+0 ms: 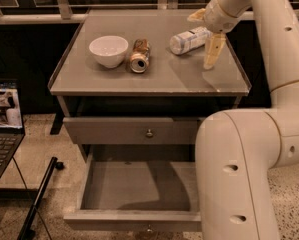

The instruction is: Place blue plastic bottle into middle drawer

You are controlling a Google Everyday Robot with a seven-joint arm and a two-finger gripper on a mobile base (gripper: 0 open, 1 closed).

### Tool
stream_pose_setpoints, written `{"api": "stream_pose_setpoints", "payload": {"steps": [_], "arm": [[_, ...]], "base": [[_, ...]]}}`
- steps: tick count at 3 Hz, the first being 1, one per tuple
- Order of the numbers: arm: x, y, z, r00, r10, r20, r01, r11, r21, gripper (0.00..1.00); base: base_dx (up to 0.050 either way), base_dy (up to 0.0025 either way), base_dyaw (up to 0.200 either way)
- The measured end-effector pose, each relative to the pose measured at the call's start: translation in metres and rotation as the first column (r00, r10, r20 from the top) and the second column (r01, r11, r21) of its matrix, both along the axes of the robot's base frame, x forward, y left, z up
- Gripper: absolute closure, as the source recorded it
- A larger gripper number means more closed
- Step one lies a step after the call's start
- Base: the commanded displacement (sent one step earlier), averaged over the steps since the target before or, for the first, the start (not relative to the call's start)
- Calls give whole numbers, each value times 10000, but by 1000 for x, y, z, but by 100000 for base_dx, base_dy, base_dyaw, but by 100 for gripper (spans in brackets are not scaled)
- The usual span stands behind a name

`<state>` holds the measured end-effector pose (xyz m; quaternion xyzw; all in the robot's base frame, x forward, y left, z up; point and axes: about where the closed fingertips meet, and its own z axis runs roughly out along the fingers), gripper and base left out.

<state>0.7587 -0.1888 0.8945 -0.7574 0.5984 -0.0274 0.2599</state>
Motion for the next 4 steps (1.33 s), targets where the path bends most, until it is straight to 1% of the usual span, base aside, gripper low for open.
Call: {"api": "stream_pose_setpoints", "payload": {"steps": [1,2,3,4], "arm": [[7,3,-1,9998,-53,181,52,10000,72,0],[11,-8,1,9983,-515,283,519,9986,-127,0],[18,-15,-1,9960,-782,421,804,9954,-531,0],[26,-19,-7,9949,-853,546,899,9921,-875,0]], "base": [[0,0,0],[0,0,0],[0,0,0],[0,0,0]]}}
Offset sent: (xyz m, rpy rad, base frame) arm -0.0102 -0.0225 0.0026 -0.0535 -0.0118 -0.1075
